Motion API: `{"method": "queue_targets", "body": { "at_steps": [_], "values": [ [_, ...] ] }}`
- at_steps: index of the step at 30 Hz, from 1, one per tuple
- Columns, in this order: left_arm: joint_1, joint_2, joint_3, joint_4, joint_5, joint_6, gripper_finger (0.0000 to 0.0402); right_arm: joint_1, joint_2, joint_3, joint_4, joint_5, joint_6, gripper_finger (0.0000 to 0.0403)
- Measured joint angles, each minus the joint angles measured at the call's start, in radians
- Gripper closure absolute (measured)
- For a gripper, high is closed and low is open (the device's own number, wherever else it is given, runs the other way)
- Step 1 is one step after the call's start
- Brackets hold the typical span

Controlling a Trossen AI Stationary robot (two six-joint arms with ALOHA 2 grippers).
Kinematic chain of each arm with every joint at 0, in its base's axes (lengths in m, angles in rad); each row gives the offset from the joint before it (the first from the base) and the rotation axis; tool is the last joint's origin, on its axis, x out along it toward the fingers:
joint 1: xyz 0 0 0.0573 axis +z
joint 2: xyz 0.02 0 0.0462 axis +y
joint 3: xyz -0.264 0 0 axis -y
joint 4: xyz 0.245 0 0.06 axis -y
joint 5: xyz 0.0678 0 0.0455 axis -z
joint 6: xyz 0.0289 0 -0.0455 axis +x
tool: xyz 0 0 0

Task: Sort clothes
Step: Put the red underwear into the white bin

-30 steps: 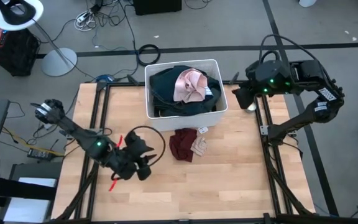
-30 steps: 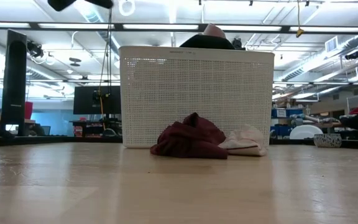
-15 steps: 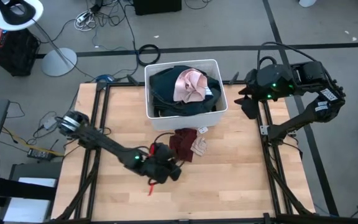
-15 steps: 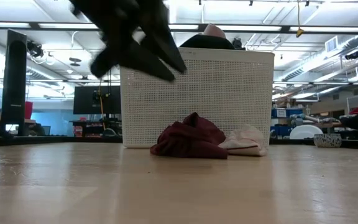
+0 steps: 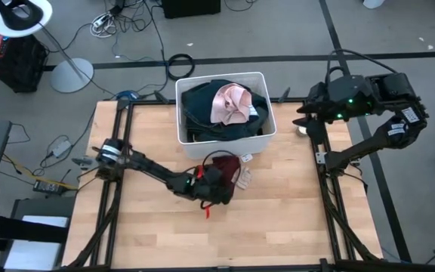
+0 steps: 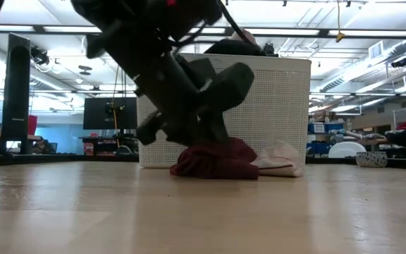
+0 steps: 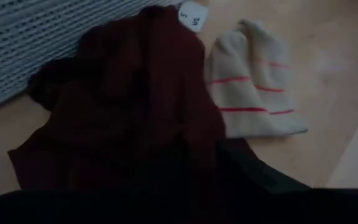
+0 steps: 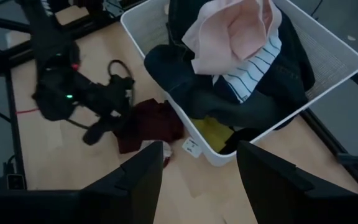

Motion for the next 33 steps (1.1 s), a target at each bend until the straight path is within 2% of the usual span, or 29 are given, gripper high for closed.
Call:
{"method": "queue_targets", "body": {
  "at_steps": [2, 5, 11, 16, 21, 26, 33],
  "values": [
    [0.019, 0.001, 0.0, -0.002, 0.038, 0.0, 0.0319, 0.0, -0.012, 0.0, 0.0, -0.001, 0.0, 0.0197],
    [0.034, -0.012, 0.0, -0.011, 0.098, 0.004, 0.0384, 0.0, -0.032, 0.0, 0.0, -0.002, 0.0, 0.0197],
    [-0.006, -0.125, 0.001, -0.055, 0.096, 0.008, 0.0399, 0.0, -0.066, 0.0, 0.0, -0.002, 0.004, 0.0197],
    [-0.096, -0.263, 0.055, -0.188, -0.014, 0.0, 0.04, 0.0, -0.098, -0.055, 0.003, -0.002, 0.011, 0.0201],
    [-0.15, -0.355, 0.172, -0.4, -0.134, -0.022, 0.0401, 0.0, -0.166, -0.25, 0.003, -0.002, 0.059, 0.0207],
    [-0.158, -0.372, 0.37, -0.623, -0.168, 0.03, 0.0401, 0.0, -0.268, -0.519, 0.07, -0.022, 0.14, 0.0209],
    [-0.122, -0.371, 0.638, -0.799, -0.252, 0.208, 0.0401, 0.017, -0.412, -0.878, 0.321, -0.171, 0.299, 0.021]
  ]
}}
